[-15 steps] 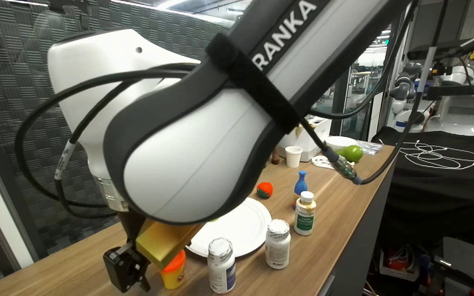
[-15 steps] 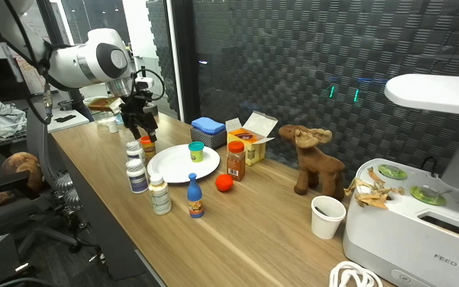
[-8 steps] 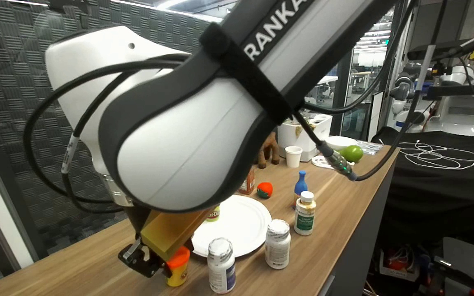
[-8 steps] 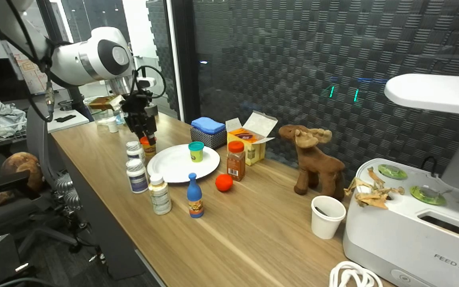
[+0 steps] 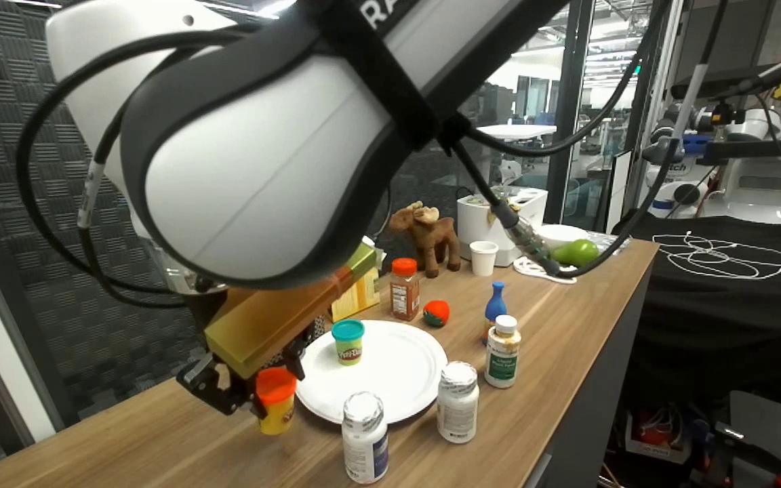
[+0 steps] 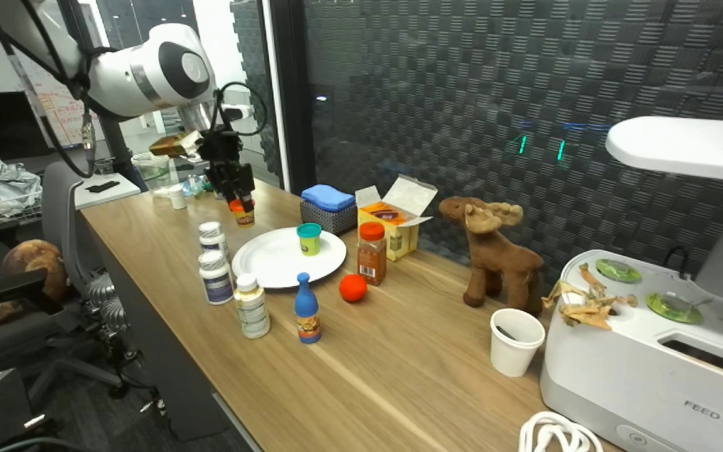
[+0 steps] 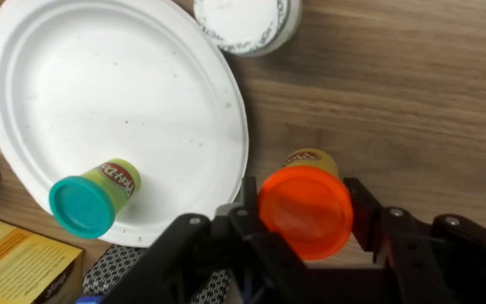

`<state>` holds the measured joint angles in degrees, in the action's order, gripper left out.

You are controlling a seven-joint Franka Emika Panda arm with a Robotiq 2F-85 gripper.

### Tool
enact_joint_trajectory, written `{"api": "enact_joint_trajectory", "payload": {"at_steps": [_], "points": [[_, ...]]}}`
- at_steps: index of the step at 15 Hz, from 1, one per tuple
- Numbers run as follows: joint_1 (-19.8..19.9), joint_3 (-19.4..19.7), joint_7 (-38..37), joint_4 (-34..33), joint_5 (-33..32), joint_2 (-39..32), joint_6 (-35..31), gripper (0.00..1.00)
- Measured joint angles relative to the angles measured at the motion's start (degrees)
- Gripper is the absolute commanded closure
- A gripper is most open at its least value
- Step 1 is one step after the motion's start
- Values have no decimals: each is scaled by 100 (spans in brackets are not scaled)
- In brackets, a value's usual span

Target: Put the bottles and orange plushie around the white plate on the white plate

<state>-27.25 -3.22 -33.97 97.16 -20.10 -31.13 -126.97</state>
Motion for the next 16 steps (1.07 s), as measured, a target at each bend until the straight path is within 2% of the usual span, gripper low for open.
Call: {"api": "enact_joint_trajectory", "payload": {"at_steps": [7,16], "points": [[67,307,-44,-255,-200,1,355,72],[255,386,-225,-260,-200,-153,634,72]]}}
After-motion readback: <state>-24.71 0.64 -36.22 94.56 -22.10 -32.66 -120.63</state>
